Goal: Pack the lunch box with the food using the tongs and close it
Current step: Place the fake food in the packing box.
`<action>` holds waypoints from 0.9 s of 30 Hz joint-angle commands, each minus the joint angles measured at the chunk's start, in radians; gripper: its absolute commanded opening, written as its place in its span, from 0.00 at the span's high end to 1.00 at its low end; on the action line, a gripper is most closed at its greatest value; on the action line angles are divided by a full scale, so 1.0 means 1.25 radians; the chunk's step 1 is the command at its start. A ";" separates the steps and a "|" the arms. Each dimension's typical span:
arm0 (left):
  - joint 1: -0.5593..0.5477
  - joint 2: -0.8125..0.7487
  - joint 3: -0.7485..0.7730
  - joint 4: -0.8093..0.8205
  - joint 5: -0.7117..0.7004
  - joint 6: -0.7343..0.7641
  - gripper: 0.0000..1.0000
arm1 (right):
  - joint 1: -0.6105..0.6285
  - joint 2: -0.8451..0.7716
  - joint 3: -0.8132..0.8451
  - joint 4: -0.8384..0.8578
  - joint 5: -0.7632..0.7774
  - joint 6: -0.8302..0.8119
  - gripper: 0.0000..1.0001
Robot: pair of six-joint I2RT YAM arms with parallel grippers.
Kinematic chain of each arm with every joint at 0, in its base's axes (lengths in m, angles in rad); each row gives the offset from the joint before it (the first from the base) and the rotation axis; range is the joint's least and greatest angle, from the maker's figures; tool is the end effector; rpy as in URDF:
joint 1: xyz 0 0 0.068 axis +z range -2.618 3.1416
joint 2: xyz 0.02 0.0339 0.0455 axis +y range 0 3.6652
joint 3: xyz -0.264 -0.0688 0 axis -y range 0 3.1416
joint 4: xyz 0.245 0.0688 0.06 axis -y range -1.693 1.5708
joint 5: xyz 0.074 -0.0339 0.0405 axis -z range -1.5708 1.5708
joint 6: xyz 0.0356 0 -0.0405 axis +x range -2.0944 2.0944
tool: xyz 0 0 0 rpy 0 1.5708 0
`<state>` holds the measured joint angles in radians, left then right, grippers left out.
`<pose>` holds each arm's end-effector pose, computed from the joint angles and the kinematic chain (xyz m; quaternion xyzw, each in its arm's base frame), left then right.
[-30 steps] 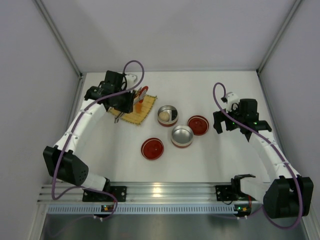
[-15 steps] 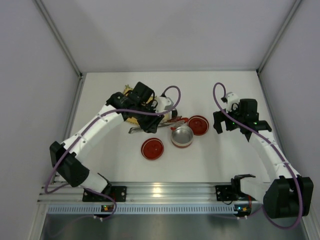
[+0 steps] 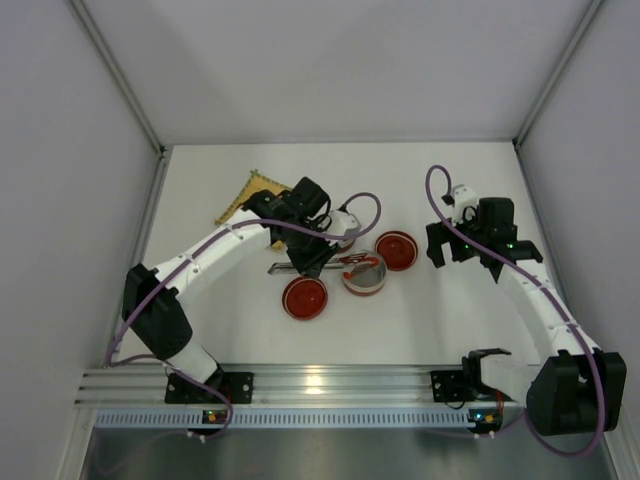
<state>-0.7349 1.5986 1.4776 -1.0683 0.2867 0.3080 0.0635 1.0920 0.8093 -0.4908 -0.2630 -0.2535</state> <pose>0.2292 -0.2207 0.3070 0.5076 0.8291 -0.1768 0.1537 0.2269 0.0237 0.2614 -0.1945 0.8941 0.0838 0.3945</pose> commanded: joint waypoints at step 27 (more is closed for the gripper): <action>-0.043 0.075 -0.017 0.142 -0.154 -0.017 0.97 | 0.001 0.001 0.012 -0.010 0.004 -0.010 0.00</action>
<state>-0.7837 1.7004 1.4559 -0.9611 0.1349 0.2974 0.0635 1.0954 0.8093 -0.4911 -0.2626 -0.2543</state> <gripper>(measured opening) 0.361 0.993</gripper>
